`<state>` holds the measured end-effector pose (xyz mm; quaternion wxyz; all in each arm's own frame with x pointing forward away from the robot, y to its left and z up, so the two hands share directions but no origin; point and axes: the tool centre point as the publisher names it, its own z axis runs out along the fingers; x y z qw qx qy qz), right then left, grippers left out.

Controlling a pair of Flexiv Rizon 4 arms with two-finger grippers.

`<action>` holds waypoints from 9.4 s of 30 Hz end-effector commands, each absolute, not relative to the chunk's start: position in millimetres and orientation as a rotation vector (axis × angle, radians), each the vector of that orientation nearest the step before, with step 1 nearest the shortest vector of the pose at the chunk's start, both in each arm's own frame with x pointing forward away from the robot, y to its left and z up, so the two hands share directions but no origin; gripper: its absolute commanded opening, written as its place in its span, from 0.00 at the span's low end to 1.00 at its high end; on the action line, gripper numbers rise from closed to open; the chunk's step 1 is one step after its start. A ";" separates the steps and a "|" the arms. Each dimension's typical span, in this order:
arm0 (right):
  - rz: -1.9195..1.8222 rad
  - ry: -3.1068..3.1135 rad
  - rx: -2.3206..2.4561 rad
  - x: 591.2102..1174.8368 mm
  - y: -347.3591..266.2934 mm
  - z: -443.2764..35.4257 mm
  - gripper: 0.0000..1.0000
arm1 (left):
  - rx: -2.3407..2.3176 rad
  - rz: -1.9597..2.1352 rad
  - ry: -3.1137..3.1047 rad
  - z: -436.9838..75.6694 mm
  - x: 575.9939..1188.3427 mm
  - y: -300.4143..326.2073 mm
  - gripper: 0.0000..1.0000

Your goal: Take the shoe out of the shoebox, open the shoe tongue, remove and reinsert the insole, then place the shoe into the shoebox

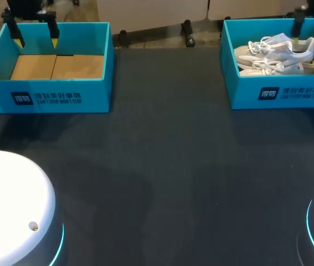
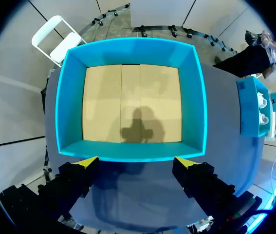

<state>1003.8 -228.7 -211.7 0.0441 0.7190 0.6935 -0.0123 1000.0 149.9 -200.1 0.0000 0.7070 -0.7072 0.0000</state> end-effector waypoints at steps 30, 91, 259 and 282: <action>-0.004 2.054 2.223 1037.4 -306.6 -331.0 1.00 | 2.221 0.000 -2.222 -200.0 1000.0 149.9 1.00; -0.160 1.923 2.307 1016.6 -327.1 -243.1 0.00 | 2.221 0.000 -2.222 -200.0 1000.0 149.9 1.00; -0.304 1.720 2.279 692.7 87.6 -333.7 0.00 | 2.221 0.000 -2.222 -200.0 1000.0 149.9 1.00; -0.236 1.905 2.137 692.9 82.2 -373.5 0.00 | 2.221 0.000 -2.222 -200.0 1000.0 149.9 1.00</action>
